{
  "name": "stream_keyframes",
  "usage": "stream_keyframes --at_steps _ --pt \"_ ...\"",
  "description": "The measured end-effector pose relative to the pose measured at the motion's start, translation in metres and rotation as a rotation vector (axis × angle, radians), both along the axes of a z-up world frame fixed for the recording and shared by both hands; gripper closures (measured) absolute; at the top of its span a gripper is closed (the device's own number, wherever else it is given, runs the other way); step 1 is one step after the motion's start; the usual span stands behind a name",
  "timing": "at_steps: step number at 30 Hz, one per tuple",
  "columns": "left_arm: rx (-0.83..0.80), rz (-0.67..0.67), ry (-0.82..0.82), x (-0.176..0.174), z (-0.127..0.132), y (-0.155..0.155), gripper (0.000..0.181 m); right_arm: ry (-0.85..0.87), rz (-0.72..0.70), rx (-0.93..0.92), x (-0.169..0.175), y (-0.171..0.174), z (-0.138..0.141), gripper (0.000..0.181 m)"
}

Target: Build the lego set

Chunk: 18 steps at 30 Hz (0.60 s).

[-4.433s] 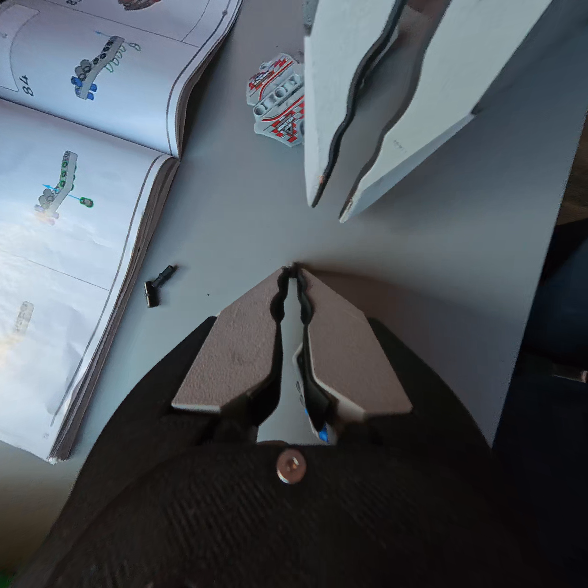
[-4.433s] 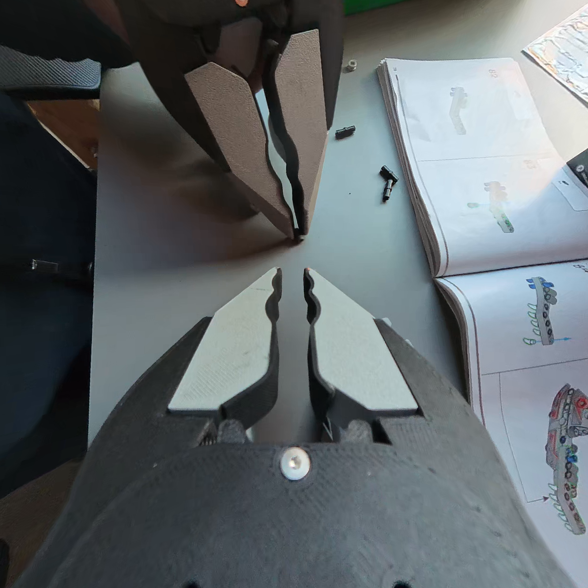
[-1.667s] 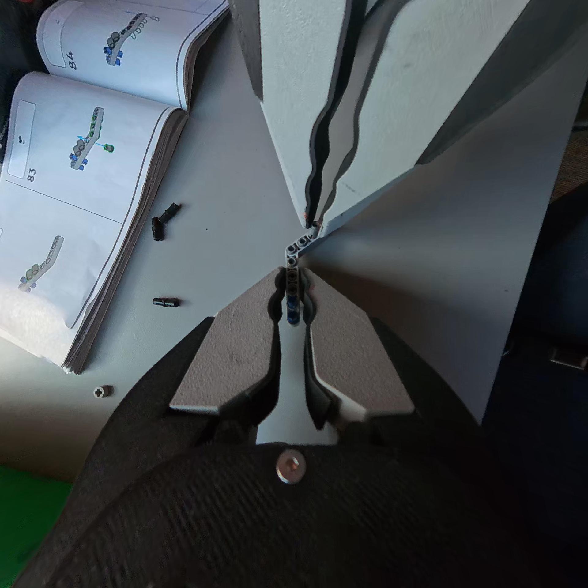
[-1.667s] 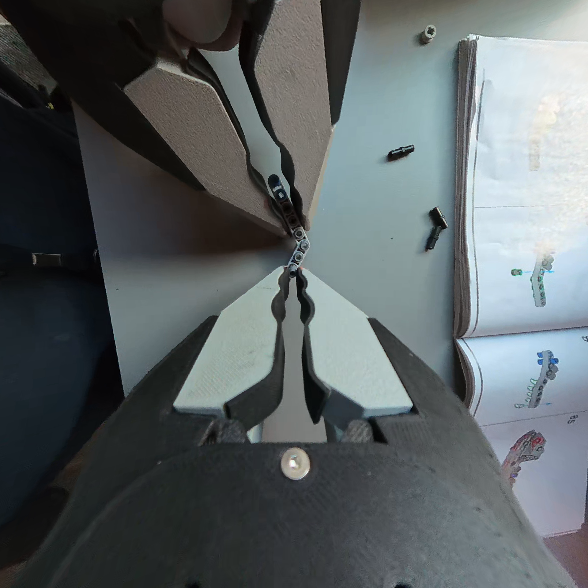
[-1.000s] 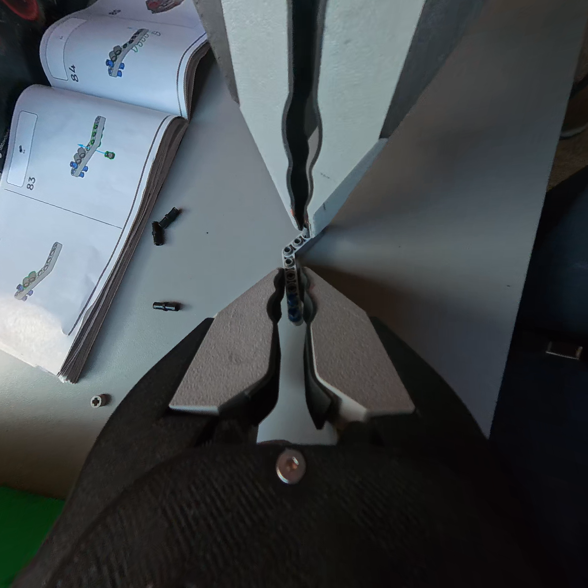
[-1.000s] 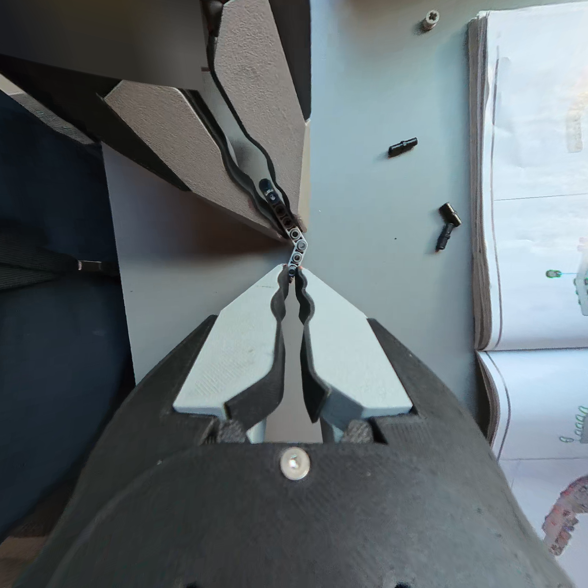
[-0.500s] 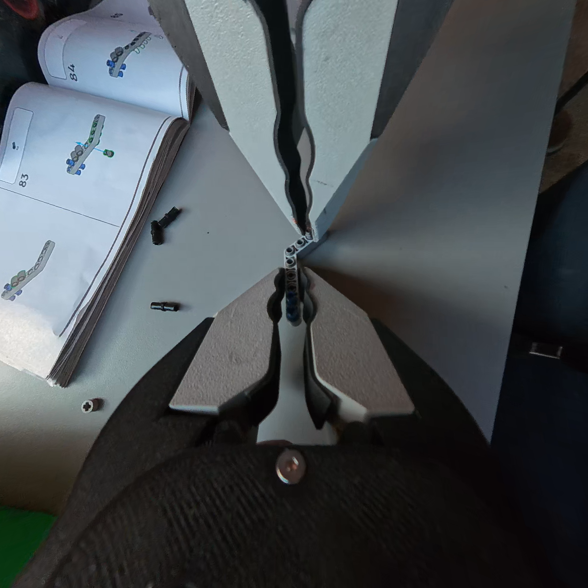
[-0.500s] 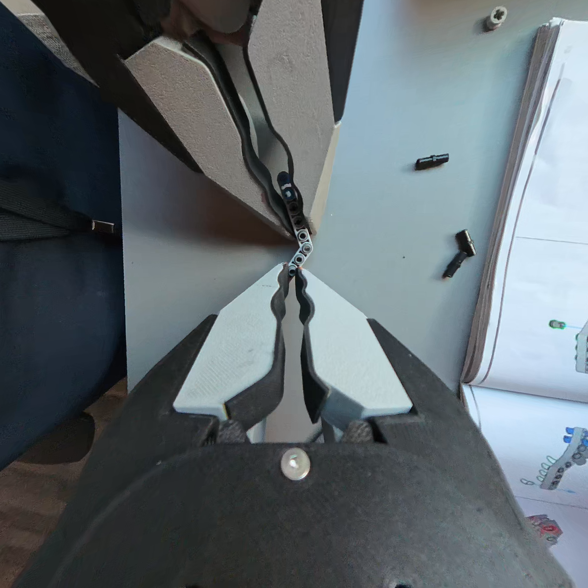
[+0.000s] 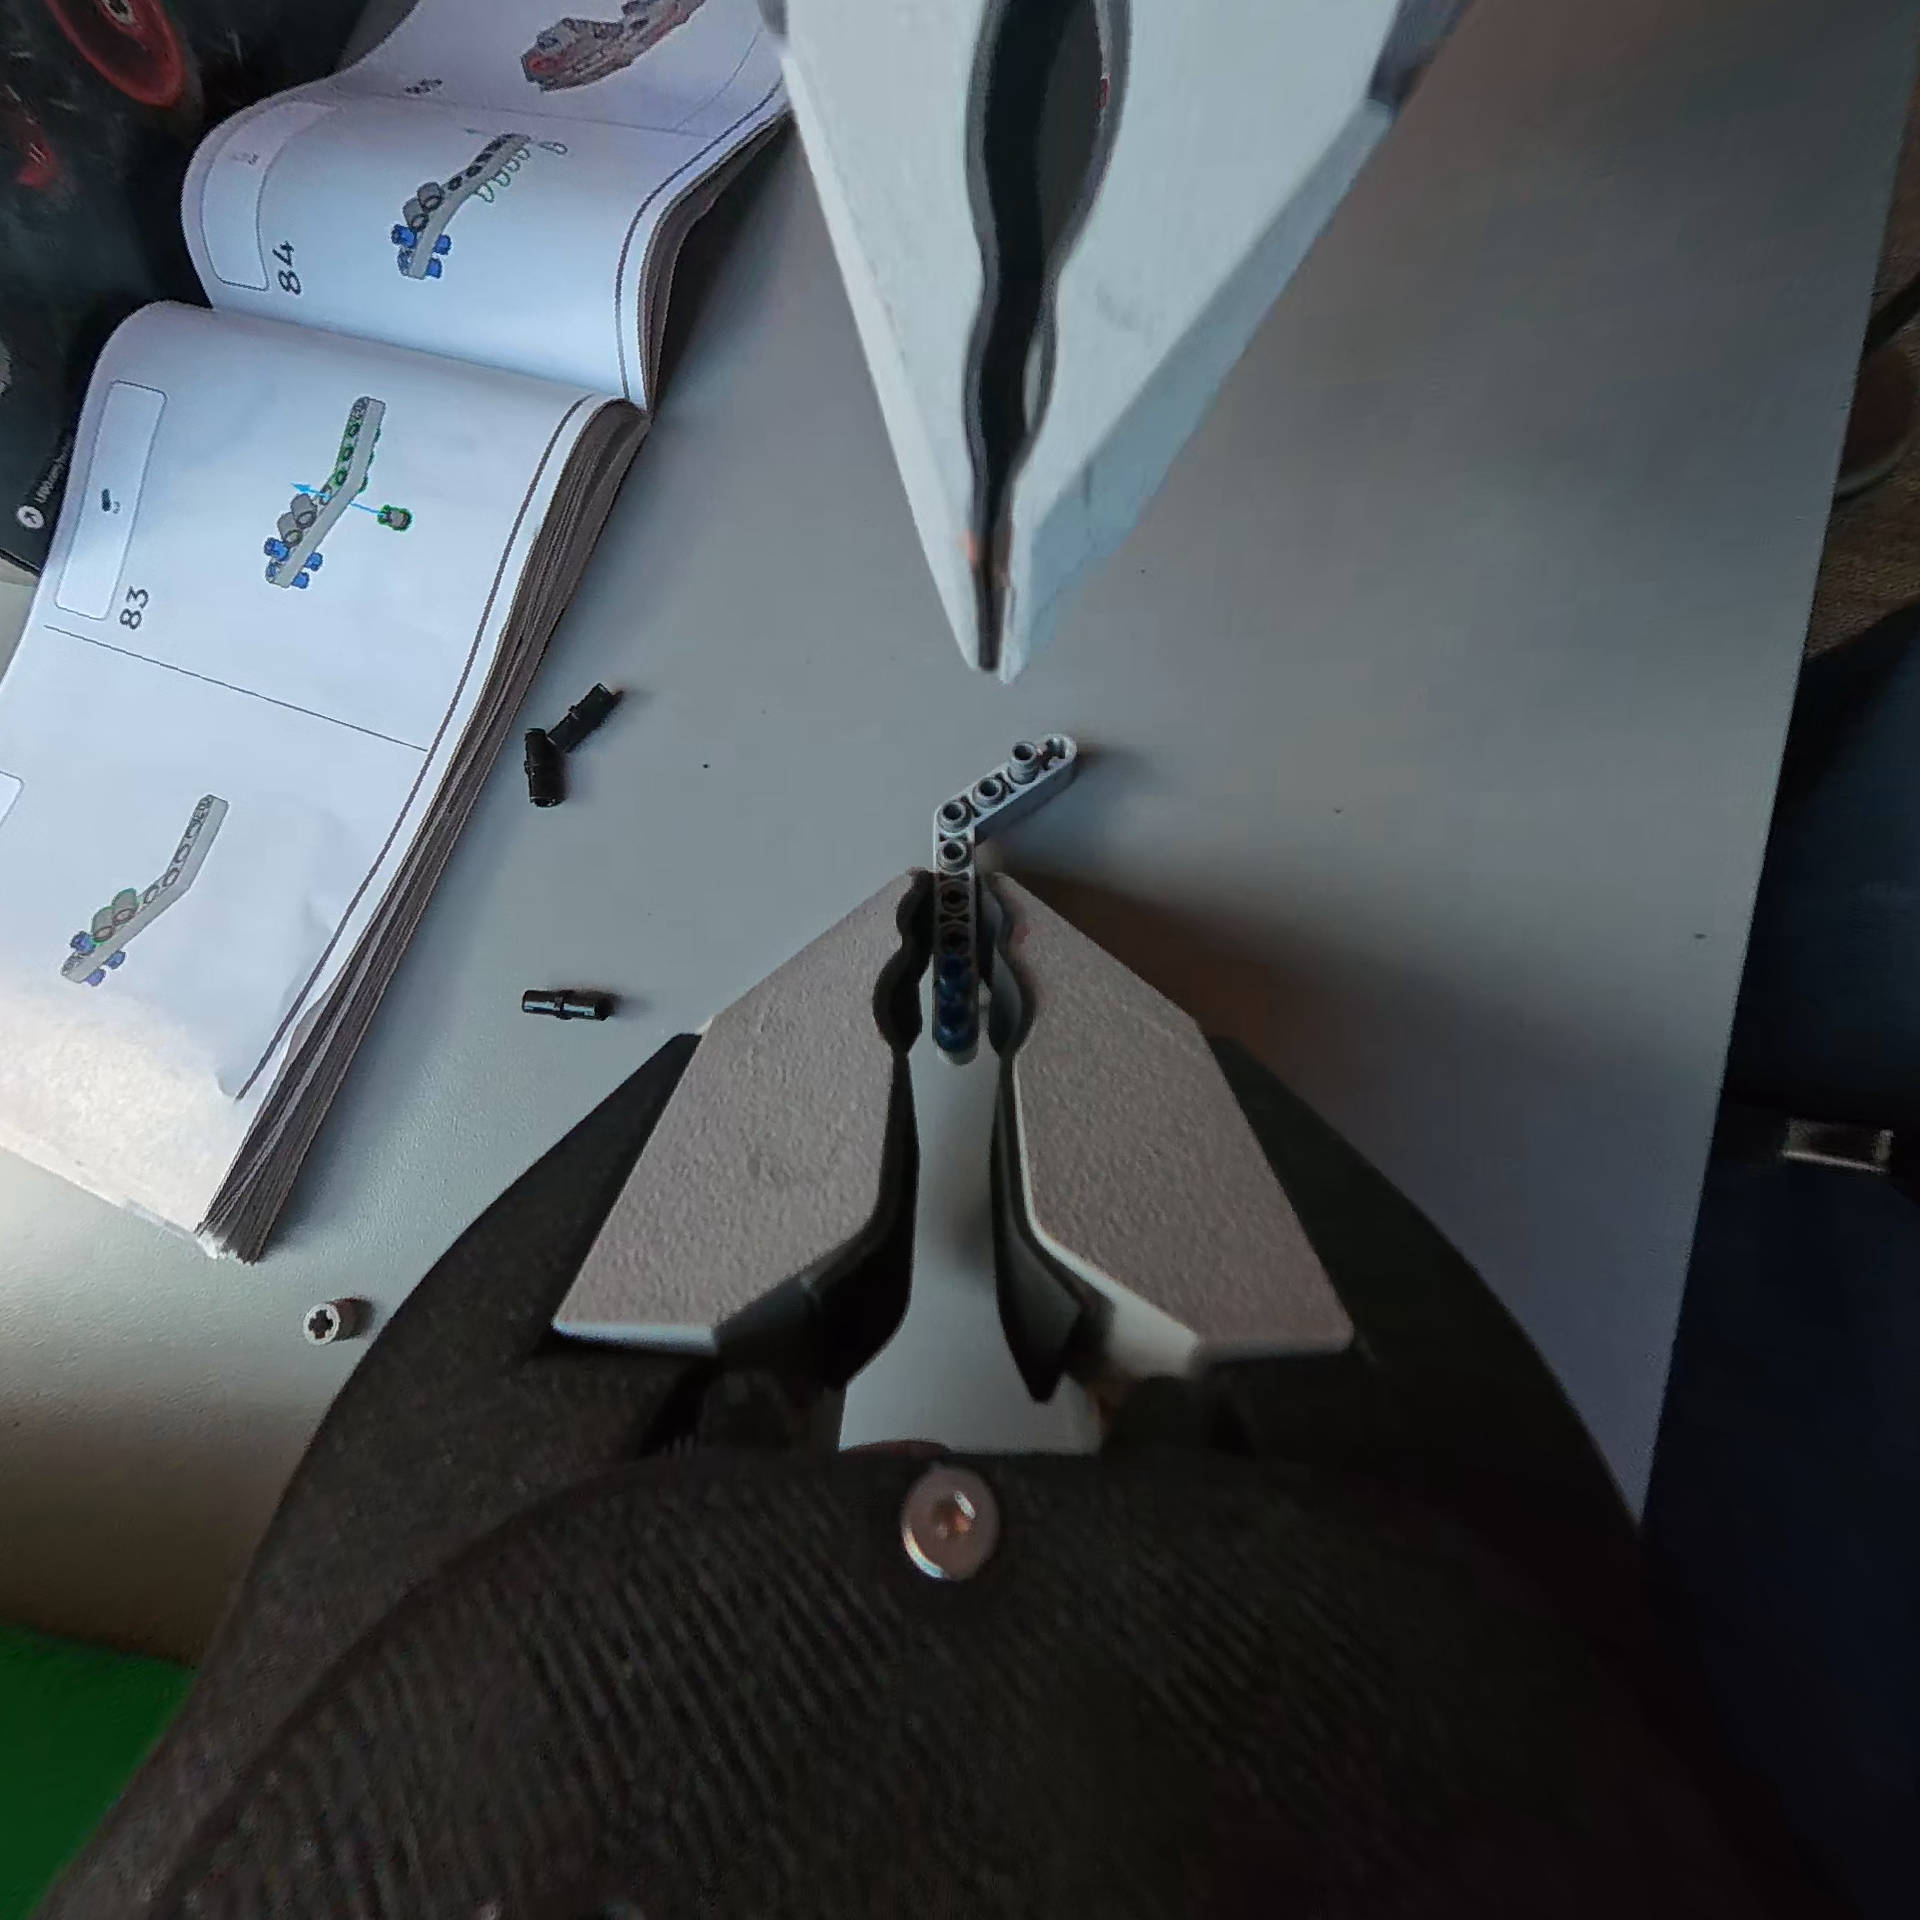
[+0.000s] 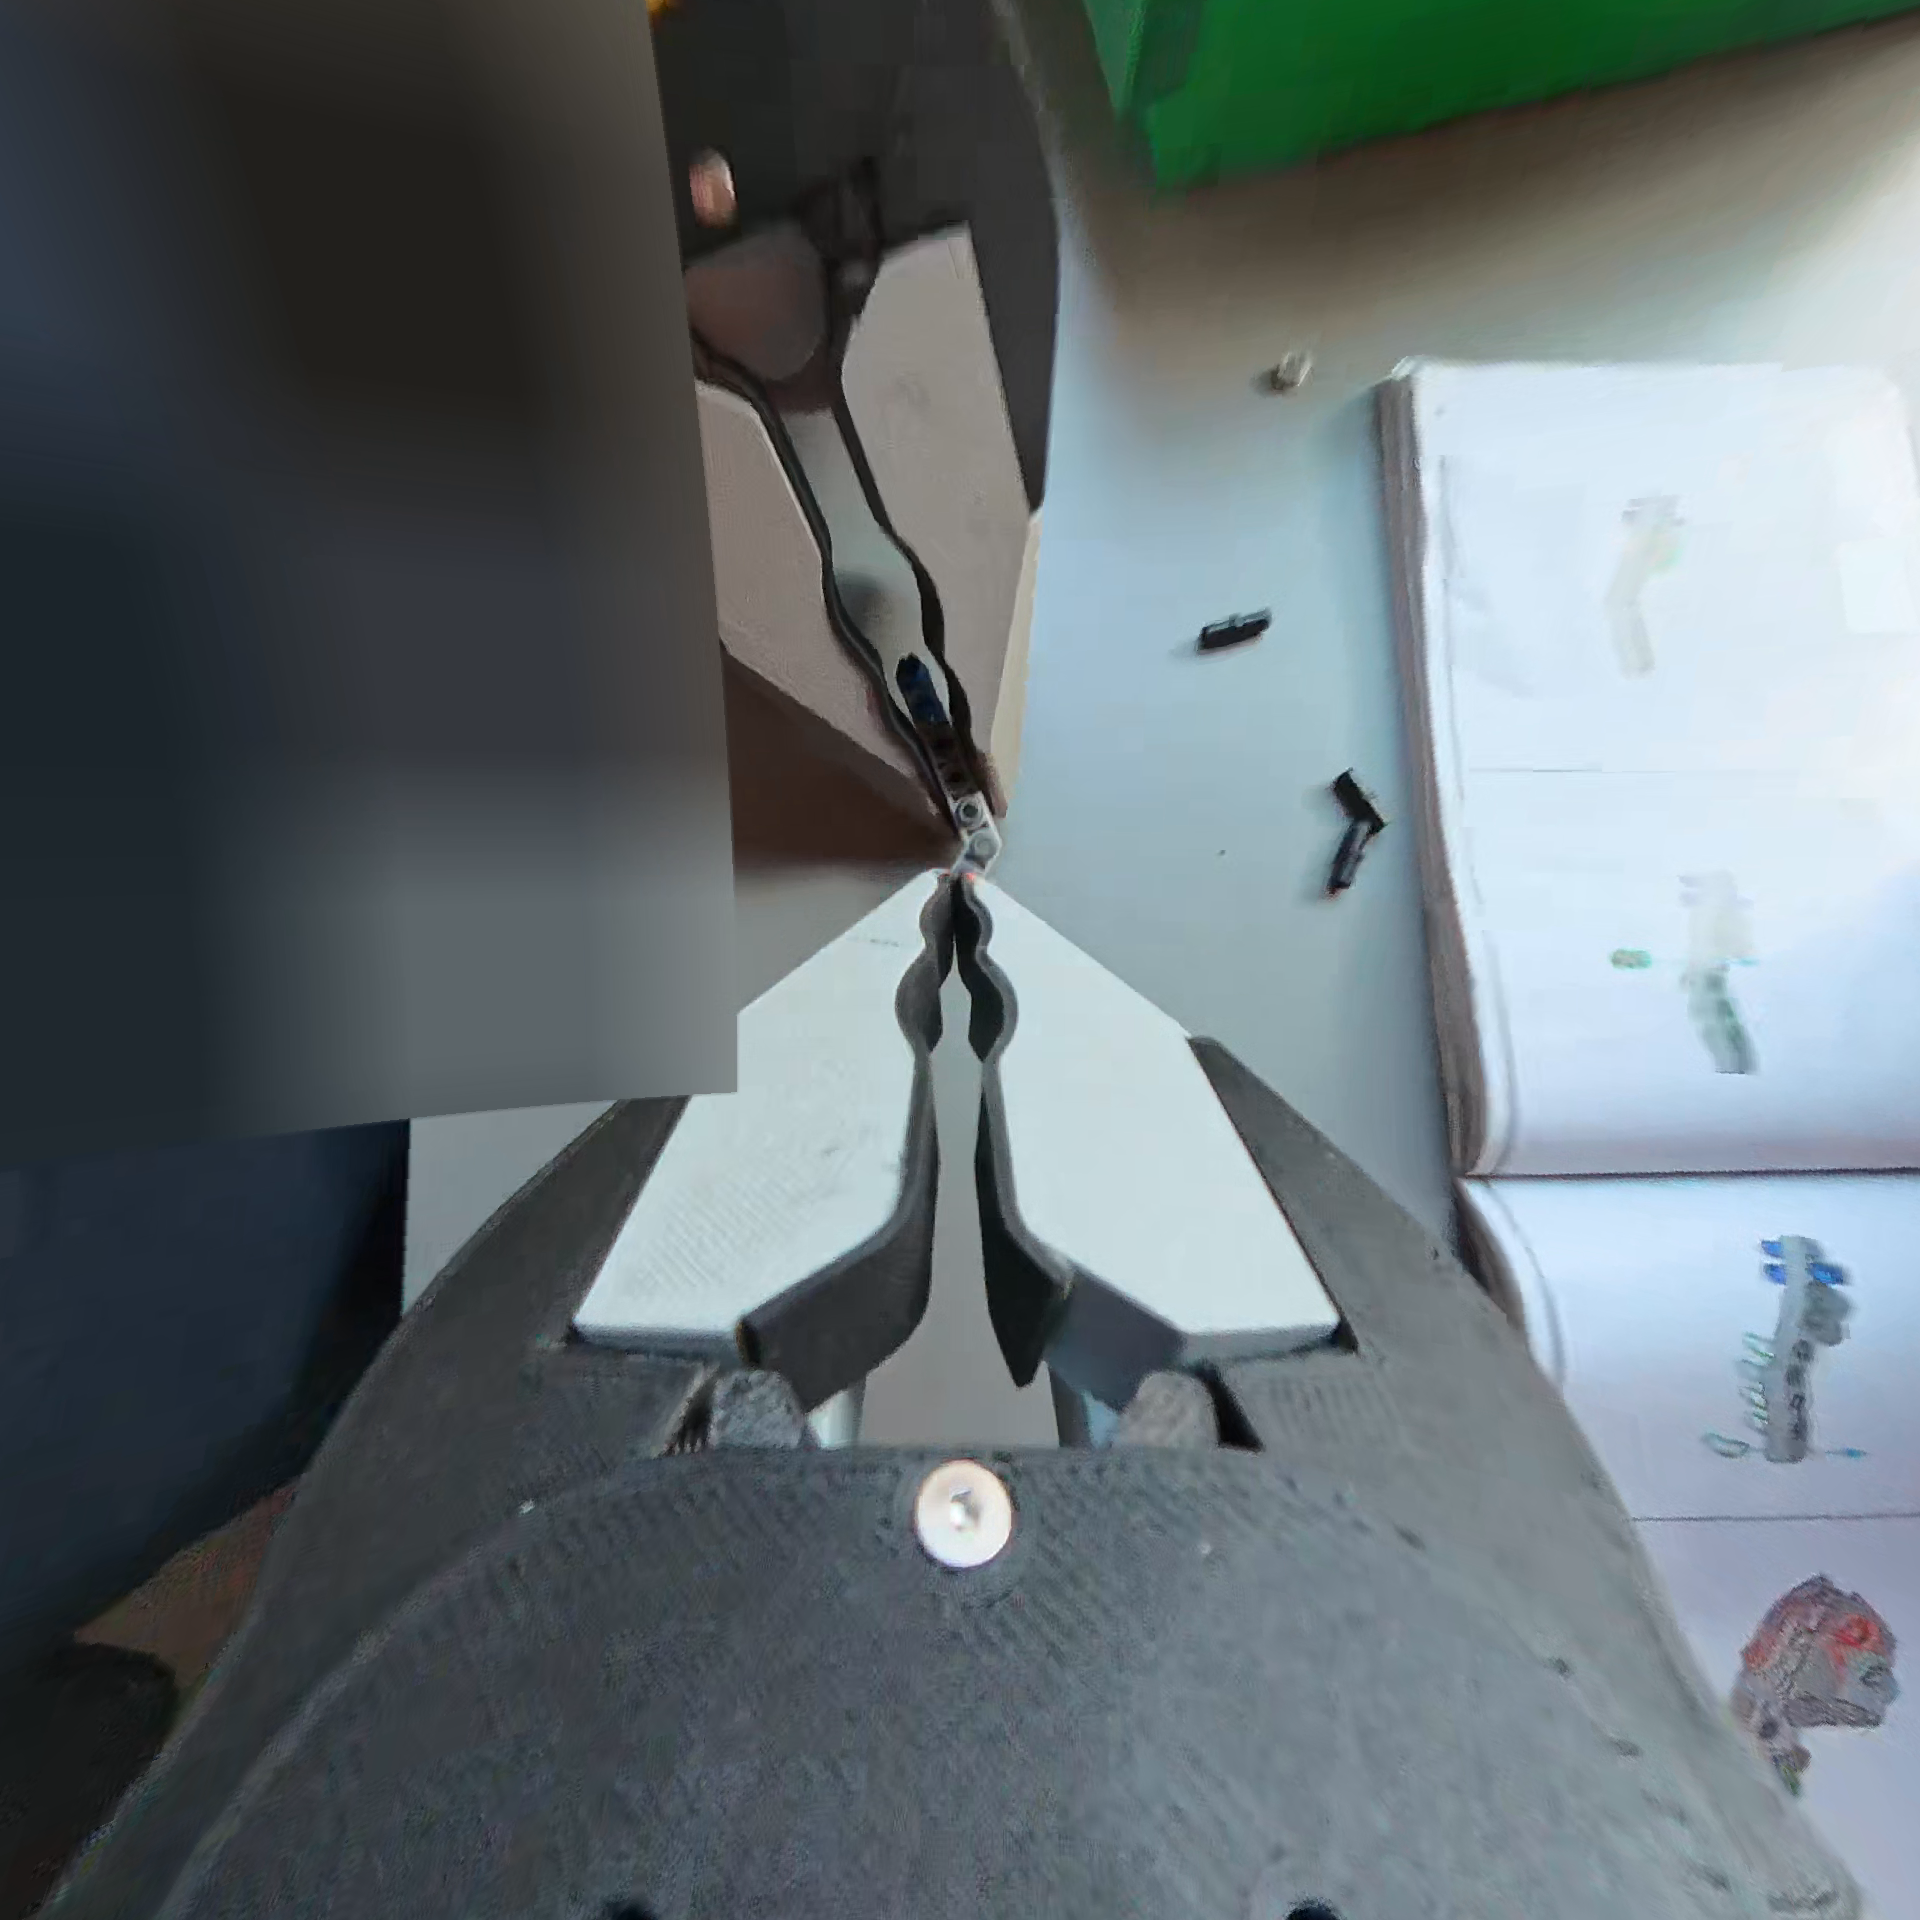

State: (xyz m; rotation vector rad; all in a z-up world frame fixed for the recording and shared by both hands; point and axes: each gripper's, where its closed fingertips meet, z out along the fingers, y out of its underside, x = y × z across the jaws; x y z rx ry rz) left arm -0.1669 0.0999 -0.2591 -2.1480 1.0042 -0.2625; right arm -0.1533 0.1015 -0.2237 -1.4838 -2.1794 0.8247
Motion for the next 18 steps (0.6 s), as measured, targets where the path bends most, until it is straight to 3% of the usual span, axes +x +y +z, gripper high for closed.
stream_keyframes --at_steps 3,8,12,13,15,17,18 --pt "-0.005 0.003 0.007 -0.001 0.000 0.000 0.175 -0.074 0.000 0.005 -0.001 -0.002 -0.027 0.181" --pt "0.000 -0.003 -0.001 0.002 0.000 0.000 0.176 -0.002 0.000 0.004 -0.002 0.002 0.010 0.181" --pt "0.006 0.007 -0.006 0.001 0.000 0.002 0.176 -0.128 0.041 -0.060 0.001 -0.018 -0.036 0.181" --pt "0.004 0.003 -0.007 0.001 0.000 0.001 0.176 -0.124 0.034 -0.051 0.001 -0.017 -0.035 0.181" --pt "0.002 0.001 -0.013 0.001 0.000 0.001 0.176 -0.020 0.030 -0.008 -0.001 -0.011 -0.006 0.181" --pt "0.001 0.001 -0.015 0.001 0.000 0.001 0.176 0.092 0.022 -0.077 -0.005 -0.010 0.029 0.181" --pt "0.001 0.000 -0.015 0.001 0.000 0.001 0.176 0.109 -0.002 -0.071 -0.006 -0.004 0.033 0.181"
